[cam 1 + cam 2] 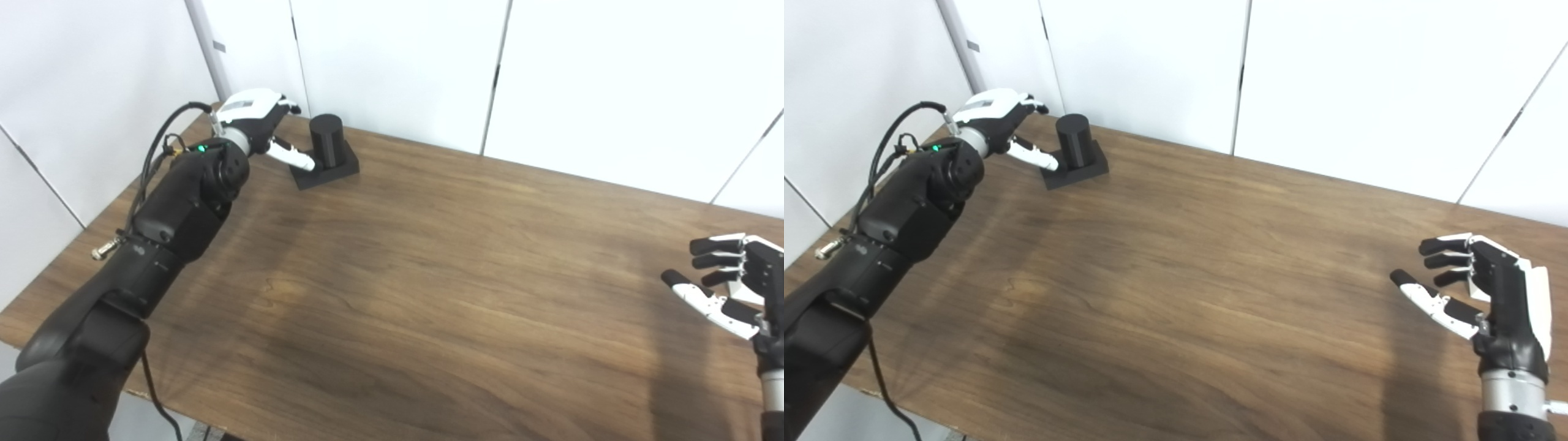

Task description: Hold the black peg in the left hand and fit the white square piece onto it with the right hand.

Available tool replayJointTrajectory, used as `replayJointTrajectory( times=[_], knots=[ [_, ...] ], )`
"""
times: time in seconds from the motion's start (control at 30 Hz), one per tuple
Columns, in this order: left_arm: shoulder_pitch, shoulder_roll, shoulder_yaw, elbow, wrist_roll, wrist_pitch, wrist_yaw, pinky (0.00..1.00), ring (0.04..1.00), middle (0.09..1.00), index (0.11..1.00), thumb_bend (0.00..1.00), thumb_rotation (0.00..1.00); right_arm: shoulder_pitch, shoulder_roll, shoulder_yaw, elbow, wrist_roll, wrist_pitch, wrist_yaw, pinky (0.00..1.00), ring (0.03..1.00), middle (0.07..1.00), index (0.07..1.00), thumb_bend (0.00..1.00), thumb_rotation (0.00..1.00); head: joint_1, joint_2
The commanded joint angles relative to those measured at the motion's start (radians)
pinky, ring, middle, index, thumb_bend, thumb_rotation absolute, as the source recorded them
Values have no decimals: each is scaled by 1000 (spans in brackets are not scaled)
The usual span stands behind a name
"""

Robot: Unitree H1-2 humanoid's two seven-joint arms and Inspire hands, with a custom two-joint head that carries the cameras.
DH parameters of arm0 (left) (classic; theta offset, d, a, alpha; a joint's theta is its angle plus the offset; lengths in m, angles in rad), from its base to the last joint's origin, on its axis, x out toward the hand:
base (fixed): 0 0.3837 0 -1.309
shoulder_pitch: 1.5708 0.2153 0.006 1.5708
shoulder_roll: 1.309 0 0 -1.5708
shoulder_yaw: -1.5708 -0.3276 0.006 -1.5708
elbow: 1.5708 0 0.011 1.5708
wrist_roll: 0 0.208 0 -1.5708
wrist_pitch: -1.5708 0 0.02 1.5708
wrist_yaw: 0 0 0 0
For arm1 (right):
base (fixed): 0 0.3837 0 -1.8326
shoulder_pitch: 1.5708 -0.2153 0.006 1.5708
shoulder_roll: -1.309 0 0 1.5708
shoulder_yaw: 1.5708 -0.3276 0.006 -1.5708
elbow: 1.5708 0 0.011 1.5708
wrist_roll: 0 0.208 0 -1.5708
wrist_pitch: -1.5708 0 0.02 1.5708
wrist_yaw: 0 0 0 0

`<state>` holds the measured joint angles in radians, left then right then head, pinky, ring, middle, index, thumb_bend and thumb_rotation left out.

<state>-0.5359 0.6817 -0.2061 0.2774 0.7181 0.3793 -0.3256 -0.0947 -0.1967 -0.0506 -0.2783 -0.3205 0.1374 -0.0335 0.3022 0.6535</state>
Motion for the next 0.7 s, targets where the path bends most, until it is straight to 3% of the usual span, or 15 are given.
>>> replayJointTrajectory(
  times=[0.0,0.43,0.67],
  knots=[
    [-46,22,6,-8,15,1,20,907,1000,1000,893,1000,484,-29,-9,-6,-41,-3,-14,-3,424,558,616,489,497,110,1,1],
    [-42,-16,-32,52,12,-6,38,911,1000,1000,864,993,482,-21,-2,-4,-52,-5,-9,-5,428,560,612,489,497,111,-10,1],
    [-49,-23,-61,90,22,-30,64,872,1000,995,865,1000,547,-17,-2,-2,-57,-5,0,-1,426,562,616,489,497,112,-16,3]
  ],
)
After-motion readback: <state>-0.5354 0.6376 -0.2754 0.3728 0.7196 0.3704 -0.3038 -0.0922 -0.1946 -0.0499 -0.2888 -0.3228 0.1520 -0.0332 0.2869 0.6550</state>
